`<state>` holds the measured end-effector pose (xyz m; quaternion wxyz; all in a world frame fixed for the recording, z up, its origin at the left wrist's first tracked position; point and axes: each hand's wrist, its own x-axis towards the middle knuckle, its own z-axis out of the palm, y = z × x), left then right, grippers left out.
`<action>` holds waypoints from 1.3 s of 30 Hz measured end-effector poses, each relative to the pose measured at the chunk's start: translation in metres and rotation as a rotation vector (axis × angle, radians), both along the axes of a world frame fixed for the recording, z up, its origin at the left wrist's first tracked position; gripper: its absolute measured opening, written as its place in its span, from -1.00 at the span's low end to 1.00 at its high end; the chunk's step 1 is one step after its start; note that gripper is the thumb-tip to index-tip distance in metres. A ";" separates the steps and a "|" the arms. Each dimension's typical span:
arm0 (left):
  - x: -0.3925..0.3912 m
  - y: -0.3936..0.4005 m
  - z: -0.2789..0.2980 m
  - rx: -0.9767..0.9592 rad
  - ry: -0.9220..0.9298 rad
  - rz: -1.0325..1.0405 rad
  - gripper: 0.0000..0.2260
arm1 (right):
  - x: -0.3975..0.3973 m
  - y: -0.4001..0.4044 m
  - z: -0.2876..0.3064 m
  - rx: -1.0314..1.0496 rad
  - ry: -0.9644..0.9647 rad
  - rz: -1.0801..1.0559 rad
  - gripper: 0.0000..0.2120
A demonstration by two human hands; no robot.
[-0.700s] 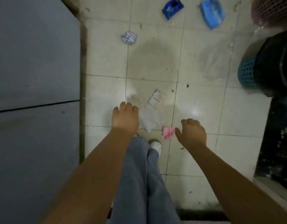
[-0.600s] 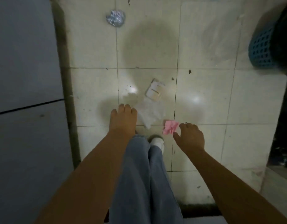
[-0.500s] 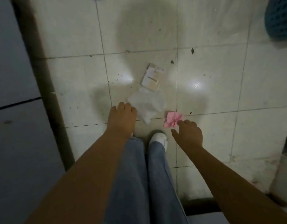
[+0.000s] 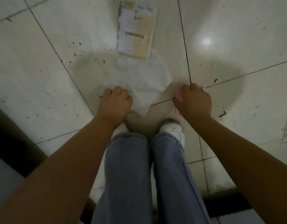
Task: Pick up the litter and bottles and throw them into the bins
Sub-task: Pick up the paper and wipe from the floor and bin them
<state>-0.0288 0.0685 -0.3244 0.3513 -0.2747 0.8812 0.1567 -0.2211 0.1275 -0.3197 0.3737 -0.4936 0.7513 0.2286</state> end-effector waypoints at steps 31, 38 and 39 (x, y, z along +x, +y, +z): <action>-0.168 -0.151 0.390 0.093 0.532 0.711 -0.68 | -0.134 -0.102 0.362 -0.765 0.059 -0.335 -0.73; -0.286 -0.219 0.502 0.039 0.779 0.649 -0.76 | -0.251 -0.166 0.478 -0.881 0.110 -0.480 -0.62; -0.303 -0.226 0.506 0.039 0.786 0.655 -0.76 | -0.267 -0.172 0.482 -0.882 0.096 -0.493 -0.66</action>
